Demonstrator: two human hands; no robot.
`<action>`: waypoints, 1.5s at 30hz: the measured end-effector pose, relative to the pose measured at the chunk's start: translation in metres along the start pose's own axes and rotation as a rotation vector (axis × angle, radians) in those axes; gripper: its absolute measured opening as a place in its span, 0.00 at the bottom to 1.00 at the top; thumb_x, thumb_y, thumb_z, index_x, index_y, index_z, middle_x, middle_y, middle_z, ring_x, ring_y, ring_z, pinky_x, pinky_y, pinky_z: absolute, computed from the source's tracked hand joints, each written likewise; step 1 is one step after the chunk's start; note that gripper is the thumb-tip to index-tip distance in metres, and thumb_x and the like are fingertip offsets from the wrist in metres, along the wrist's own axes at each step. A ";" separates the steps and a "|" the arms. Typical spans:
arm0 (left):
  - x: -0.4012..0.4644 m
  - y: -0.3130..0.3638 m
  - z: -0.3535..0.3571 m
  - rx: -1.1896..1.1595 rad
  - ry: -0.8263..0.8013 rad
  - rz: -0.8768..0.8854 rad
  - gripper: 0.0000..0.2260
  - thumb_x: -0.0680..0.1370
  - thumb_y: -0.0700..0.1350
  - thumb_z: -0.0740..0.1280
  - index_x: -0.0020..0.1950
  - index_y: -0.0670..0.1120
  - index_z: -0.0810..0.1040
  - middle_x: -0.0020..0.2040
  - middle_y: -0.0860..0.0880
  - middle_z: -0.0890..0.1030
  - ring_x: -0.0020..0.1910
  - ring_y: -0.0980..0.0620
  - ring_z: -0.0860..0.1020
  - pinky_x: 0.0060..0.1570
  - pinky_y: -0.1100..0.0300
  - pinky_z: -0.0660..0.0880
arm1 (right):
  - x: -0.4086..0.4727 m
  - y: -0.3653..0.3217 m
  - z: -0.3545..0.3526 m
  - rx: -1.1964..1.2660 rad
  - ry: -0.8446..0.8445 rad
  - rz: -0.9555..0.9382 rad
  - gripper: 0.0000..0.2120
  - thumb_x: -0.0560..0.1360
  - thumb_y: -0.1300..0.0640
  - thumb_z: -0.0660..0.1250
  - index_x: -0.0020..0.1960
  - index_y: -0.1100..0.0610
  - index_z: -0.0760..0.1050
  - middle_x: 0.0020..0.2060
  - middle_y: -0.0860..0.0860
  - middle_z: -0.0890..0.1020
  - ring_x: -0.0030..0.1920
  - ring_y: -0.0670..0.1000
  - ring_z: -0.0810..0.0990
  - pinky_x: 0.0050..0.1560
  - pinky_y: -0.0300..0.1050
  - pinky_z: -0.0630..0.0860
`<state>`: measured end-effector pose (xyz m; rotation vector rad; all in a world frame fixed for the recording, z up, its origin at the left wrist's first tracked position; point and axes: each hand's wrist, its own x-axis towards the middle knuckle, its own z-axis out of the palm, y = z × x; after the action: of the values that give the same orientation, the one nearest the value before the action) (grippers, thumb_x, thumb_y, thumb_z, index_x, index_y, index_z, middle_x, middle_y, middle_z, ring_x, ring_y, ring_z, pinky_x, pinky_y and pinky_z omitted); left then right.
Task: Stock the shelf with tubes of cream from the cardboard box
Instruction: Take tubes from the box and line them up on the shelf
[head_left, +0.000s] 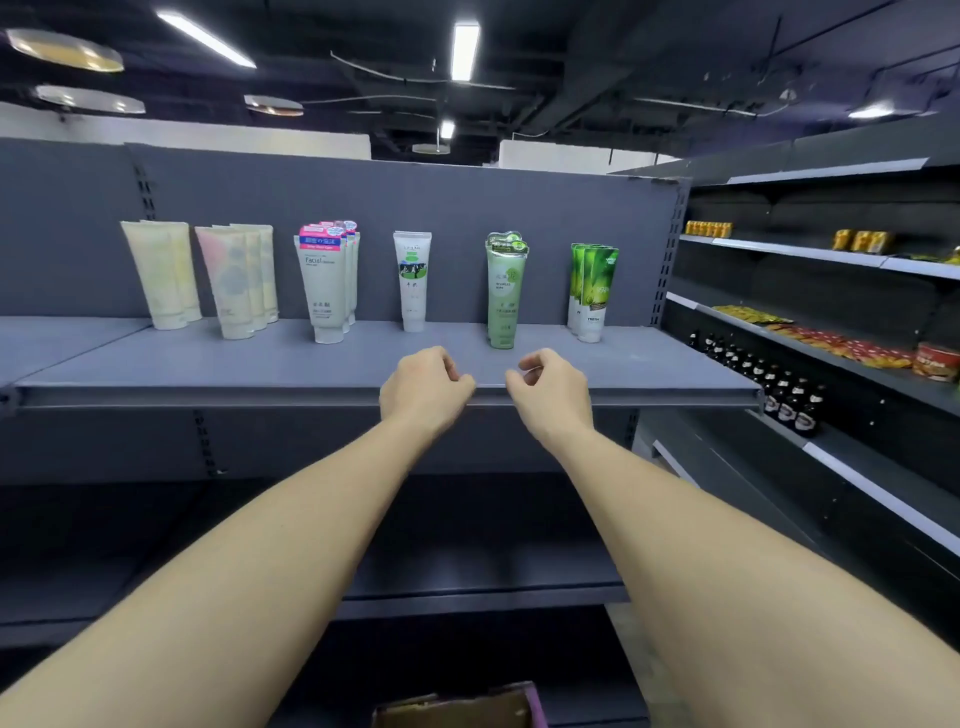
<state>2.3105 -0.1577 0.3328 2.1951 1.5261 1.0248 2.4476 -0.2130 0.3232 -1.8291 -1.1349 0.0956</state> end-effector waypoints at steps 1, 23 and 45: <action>-0.010 -0.004 -0.003 0.002 -0.012 0.003 0.06 0.75 0.52 0.65 0.44 0.49 0.75 0.42 0.54 0.79 0.41 0.51 0.76 0.35 0.59 0.67 | -0.010 0.000 -0.001 0.001 -0.016 0.016 0.12 0.77 0.48 0.65 0.57 0.52 0.74 0.43 0.44 0.78 0.46 0.49 0.79 0.47 0.47 0.78; -0.214 -0.148 0.116 0.059 -0.624 -0.187 0.17 0.75 0.51 0.67 0.63 0.48 0.75 0.58 0.49 0.79 0.54 0.48 0.78 0.49 0.56 0.76 | -0.218 0.143 0.098 -0.132 -0.443 0.392 0.27 0.74 0.48 0.70 0.69 0.54 0.69 0.49 0.47 0.75 0.49 0.48 0.74 0.50 0.42 0.71; -0.360 -0.278 0.307 0.214 -1.047 -0.583 0.22 0.78 0.38 0.62 0.72 0.50 0.70 0.66 0.43 0.72 0.64 0.42 0.73 0.62 0.53 0.71 | -0.319 0.372 0.198 -0.286 -1.031 0.783 0.30 0.76 0.52 0.68 0.75 0.55 0.63 0.67 0.56 0.74 0.66 0.58 0.74 0.63 0.44 0.70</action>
<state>2.2560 -0.3190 -0.1888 1.6905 1.5431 -0.4401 2.4123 -0.3583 -0.1840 -2.4602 -0.9999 1.5320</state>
